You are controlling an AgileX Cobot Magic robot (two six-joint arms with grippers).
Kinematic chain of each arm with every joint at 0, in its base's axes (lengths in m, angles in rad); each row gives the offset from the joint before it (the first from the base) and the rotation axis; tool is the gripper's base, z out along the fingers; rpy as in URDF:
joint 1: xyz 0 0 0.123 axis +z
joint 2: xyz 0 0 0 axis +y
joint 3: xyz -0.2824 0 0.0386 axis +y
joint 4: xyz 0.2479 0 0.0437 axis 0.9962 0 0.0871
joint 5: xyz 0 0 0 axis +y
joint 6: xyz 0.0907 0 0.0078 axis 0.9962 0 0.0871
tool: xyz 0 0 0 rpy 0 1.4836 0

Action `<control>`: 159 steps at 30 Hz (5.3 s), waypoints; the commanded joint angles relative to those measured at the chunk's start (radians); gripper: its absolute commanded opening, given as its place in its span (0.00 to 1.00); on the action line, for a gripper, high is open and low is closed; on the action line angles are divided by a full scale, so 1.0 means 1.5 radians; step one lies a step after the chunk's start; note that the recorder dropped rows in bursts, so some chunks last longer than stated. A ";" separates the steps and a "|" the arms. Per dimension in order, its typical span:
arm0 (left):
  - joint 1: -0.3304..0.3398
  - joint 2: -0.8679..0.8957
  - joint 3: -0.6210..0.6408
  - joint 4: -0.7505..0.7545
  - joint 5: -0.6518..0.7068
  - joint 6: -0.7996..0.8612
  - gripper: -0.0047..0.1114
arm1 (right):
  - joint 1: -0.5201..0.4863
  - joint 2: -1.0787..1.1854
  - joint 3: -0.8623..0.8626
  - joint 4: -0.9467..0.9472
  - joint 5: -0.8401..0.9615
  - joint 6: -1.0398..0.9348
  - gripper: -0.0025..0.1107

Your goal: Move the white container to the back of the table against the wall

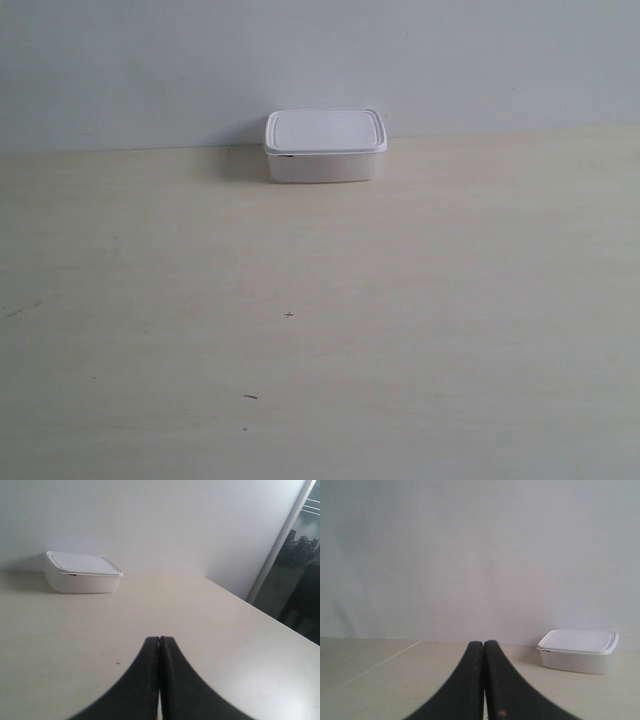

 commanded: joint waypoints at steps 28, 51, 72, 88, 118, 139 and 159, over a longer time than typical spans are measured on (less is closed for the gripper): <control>-0.004 -0.029 0.000 0.020 -0.005 -0.008 0.04 | -0.003 -0.003 0.074 0.015 -0.070 -0.011 0.02; 0.322 -0.061 0.000 0.020 -0.008 -0.008 0.04 | -0.266 -0.003 0.074 0.025 -0.074 -0.011 0.02; 0.426 -0.061 0.000 0.020 -0.008 -0.008 0.04 | -0.379 -0.003 0.074 0.025 -0.076 -0.011 0.02; 0.426 -0.061 0.000 0.020 -0.008 -0.008 0.04 | -0.379 -0.003 0.074 0.025 -0.076 -0.011 0.02; 0.408 -0.061 0.000 0.020 -0.136 -0.008 0.04 | -0.379 -0.003 0.074 -0.080 -0.191 -0.011 0.02; 0.409 -0.061 0.000 -0.210 0.010 0.052 0.04 | -0.379 -0.003 0.074 -0.078 0.056 -0.012 0.02; 0.409 -0.061 0.000 -0.340 0.013 0.470 0.04 | -0.379 -0.003 0.074 -0.039 0.053 -0.012 0.02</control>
